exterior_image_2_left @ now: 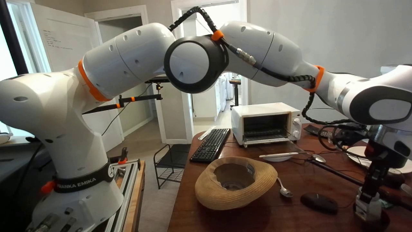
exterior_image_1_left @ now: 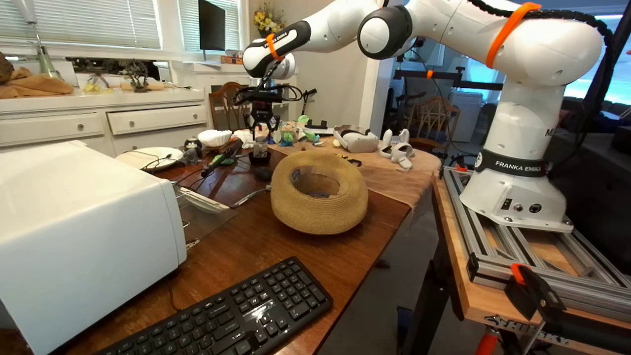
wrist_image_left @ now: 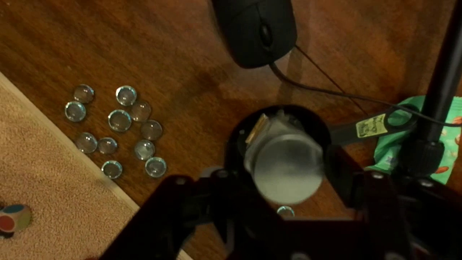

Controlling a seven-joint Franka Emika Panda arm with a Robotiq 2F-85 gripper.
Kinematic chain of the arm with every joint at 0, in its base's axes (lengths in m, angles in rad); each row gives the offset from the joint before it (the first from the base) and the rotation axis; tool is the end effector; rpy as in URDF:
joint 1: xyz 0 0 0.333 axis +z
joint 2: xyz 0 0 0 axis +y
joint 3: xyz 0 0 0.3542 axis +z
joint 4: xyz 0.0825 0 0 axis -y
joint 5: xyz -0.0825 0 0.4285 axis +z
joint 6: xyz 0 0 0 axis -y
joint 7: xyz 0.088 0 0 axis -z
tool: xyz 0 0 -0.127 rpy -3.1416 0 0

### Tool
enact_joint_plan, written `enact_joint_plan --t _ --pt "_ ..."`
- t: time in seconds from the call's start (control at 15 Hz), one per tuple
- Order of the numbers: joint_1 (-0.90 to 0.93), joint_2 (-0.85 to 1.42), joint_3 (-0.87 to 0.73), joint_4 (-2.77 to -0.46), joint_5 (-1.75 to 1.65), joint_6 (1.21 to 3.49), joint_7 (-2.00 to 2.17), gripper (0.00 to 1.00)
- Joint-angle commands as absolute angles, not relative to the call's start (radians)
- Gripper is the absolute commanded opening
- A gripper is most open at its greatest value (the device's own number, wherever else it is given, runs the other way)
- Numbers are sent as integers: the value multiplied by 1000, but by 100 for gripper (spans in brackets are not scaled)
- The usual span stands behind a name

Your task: Put the grey lid on the jar in the bowl.

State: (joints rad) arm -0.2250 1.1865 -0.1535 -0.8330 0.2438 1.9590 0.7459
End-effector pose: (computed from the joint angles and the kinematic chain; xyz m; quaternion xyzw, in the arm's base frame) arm 0.8273 -0.2464 0.1504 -0.8434 0.5353 0.0330 0.0337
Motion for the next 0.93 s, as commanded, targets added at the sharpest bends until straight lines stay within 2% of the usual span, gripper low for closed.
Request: enact_joint_plan --t 0.0,0.07,0.67,0.87 --pt "-228 1175 -133 -881 272 1931 765 95" --pt "-226 1175 -133 -887 270 1930 770 100" --pt "-158 1105 -171 -945 158 1881 711 100" --pt "-181 1153 -155 -876 188 1896 743 100"
